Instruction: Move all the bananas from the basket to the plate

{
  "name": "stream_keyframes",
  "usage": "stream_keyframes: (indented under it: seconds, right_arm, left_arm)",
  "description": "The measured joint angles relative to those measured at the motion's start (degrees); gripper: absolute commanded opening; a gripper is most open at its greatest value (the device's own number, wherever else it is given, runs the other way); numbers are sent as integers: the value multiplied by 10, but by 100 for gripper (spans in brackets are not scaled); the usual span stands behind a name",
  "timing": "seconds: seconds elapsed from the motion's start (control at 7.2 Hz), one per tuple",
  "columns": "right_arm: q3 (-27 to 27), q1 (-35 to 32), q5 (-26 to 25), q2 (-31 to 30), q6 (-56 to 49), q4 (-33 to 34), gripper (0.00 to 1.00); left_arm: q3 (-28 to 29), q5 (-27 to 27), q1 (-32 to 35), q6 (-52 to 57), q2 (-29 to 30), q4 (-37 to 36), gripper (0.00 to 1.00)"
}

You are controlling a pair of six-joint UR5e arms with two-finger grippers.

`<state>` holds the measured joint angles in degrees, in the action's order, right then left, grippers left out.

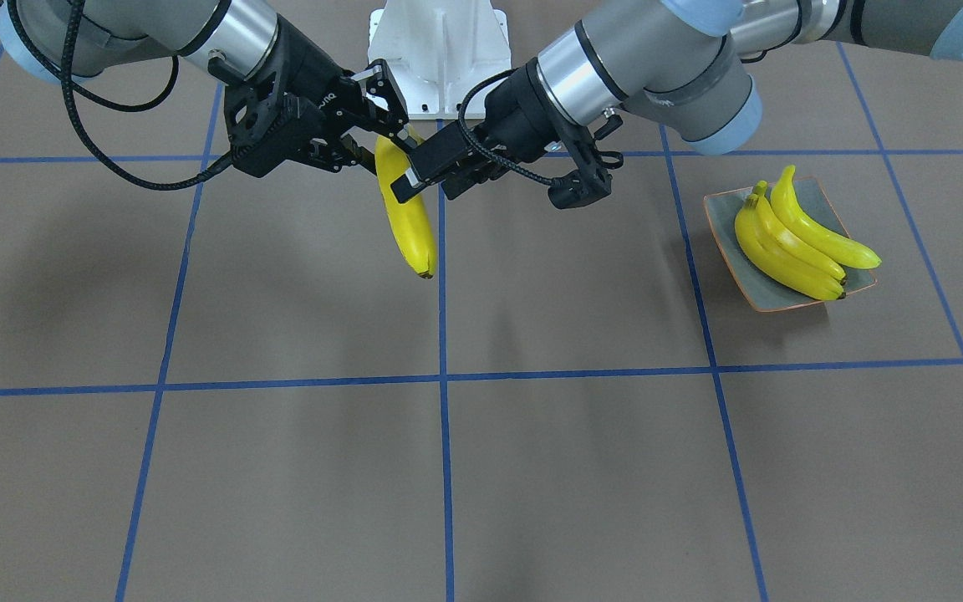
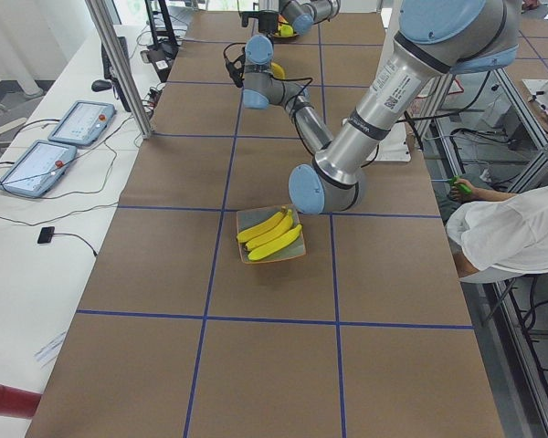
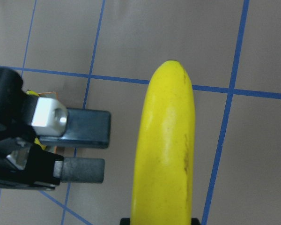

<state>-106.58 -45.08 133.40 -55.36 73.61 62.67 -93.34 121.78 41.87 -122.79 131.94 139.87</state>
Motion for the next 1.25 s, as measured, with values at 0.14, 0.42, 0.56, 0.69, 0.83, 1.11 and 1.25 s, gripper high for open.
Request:
stream_keyframes:
  seconds: [0.14, 0.42, 0.56, 0.69, 0.83, 1.11, 1.25]
  right_arm:
    - [0, 0, 1, -2, 10, -10, 0]
    - [0, 0, 9, -3, 19, -22, 0]
    - [0, 0, 11, -4, 23, -29, 0]
    - [0, 0, 13, -5, 25, -33, 0]
    - [-1, 0, 17, -7, 27, -38, 0]
    - [-2, -1, 28, -11, 34, -51, 0]
    - [-2, -2, 30, -13, 36, -55, 0]
  left_arm:
    - [4, -12, -4, 0, 0, 11, 93]
    - [11, -26, -8, -11, 1, 30, 83]
    - [14, -33, -8, -21, 1, 41, 82]
    - [17, -37, -8, -26, 1, 49, 77]
    - [19, -40, -8, -29, 1, 54, 74]
    - [21, -42, -9, -30, 1, 57, 46]
    - [21, -43, -9, -30, 1, 58, 20]
